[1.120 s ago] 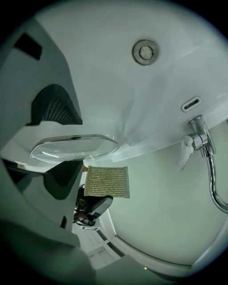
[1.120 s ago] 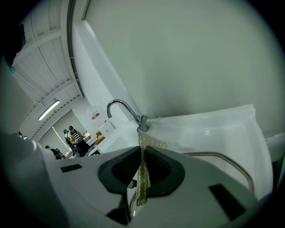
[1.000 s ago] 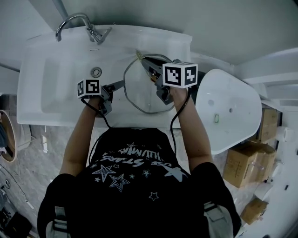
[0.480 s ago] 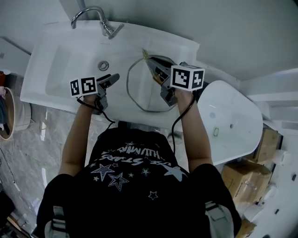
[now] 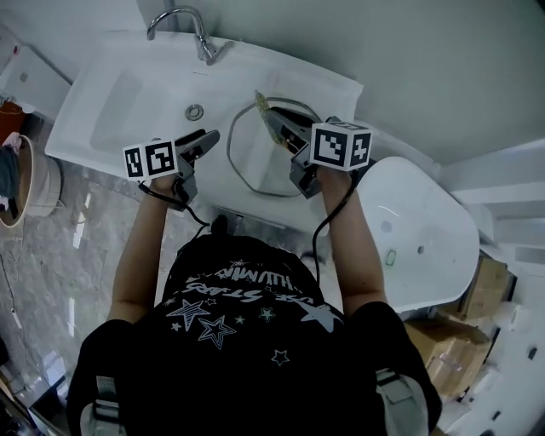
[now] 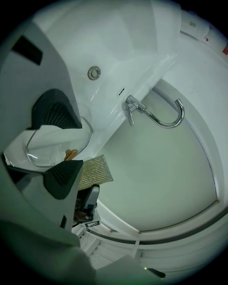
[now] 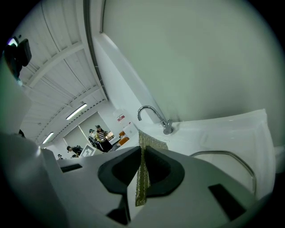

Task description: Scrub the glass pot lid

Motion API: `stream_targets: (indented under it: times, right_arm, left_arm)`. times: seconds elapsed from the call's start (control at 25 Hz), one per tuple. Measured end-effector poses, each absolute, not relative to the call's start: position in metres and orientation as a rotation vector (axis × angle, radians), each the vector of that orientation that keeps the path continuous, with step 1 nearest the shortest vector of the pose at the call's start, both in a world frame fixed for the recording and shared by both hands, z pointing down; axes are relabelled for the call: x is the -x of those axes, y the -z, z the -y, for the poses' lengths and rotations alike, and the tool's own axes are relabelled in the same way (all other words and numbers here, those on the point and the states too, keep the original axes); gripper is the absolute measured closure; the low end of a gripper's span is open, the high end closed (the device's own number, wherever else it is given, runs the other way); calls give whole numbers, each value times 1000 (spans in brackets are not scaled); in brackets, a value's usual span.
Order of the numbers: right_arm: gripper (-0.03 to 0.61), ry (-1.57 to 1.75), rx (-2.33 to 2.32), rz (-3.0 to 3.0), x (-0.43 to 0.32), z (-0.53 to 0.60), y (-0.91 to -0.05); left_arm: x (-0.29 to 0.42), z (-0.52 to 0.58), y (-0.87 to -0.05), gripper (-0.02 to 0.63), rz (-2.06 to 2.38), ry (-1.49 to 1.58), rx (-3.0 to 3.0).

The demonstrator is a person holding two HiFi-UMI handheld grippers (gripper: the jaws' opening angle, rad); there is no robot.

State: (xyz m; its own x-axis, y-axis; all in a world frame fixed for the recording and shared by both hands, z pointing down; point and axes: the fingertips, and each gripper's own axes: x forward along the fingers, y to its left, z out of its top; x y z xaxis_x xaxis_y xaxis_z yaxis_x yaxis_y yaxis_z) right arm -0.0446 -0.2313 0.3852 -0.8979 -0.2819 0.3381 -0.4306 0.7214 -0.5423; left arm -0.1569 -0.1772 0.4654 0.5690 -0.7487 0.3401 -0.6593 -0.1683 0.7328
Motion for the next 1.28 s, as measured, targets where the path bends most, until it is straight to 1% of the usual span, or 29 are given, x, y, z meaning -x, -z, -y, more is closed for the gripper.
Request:
stream_targets:
  times: [0.28,0.32,0.44,0.6,0.76,1.0,1.28]
  right_arm:
    - [541,-901,-478,2717,12,181,-379]
    - [541,-893,-469,2717,5,172,-379]
    - [541,-896,-439,2709,-7,156,-384]
    - [541,-945,-389,2679,-12,152,-401]
    - [541,-975,-339,2664,-34,124,-407]
    - [541,-944,-235,2664,-71,64,-410]
    - [541,-882,-140,2659,-90,25,-422]
  left_arm:
    - [119,131,-441,401,1246,137,-1943]
    - [112,121,-439,413,1263,137,-1947]
    - [100,103,-438,474,1303,124,-1949]
    - [90,97,-445,514,1319,92,-1954]
    - [62,67,-446,551,1354,68,-1946]
    - [22,9,-450,587,1437,116,-1912]
    - [-13,-24,-451,597,1474,106,-1898]
